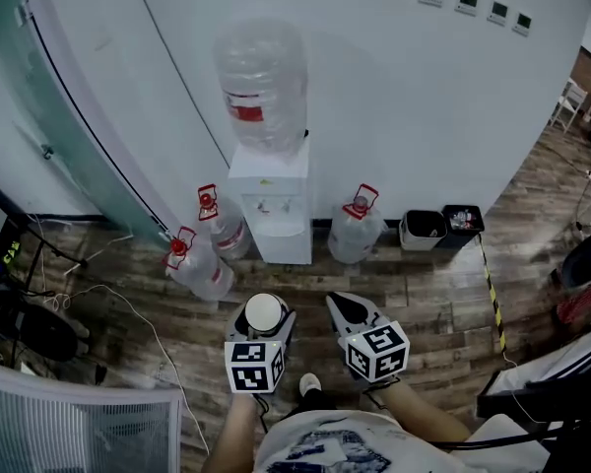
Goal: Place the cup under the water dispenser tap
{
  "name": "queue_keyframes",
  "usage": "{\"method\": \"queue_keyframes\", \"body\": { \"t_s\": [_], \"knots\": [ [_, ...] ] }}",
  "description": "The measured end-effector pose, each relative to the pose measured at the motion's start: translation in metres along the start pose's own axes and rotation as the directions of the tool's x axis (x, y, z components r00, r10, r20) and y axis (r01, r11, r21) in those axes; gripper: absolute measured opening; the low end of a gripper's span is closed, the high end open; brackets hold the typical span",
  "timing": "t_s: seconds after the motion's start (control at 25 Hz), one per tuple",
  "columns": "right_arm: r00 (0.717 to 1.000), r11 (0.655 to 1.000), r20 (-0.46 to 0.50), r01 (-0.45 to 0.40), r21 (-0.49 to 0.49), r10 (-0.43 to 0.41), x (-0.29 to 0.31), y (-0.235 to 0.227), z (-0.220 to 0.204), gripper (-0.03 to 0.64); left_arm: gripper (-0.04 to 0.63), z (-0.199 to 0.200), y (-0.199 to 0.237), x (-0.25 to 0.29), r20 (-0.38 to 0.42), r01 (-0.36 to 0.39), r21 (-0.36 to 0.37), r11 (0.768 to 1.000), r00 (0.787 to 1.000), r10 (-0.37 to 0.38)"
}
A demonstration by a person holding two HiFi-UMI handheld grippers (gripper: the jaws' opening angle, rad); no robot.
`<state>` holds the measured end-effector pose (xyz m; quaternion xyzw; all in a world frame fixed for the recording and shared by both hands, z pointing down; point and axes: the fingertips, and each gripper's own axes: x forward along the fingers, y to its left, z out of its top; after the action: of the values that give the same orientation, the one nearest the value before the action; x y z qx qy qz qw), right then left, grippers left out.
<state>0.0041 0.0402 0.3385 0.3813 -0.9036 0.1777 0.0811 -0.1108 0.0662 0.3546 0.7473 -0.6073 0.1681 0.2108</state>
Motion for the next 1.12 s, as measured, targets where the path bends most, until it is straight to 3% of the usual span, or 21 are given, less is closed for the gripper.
{"method": "queue_keyframes", "body": {
  "t_s": [0.68,1.12],
  "knots": [
    [0.996,0.996,0.01,0.084,-0.003,-0.084,0.083,-0.011,0.033,0.021,0.434,0.031,0.066,0.06,-0.023,0.069,0.043,0.997,0.997,-0.068],
    [0.996,0.996,-0.025,0.084,0.005,-0.084,0.145,-0.061,0.032,0.02,0.434,0.04,0.087,0.134,-0.061,0.066,0.035,0.997,0.996,-0.064]
  ]
}}
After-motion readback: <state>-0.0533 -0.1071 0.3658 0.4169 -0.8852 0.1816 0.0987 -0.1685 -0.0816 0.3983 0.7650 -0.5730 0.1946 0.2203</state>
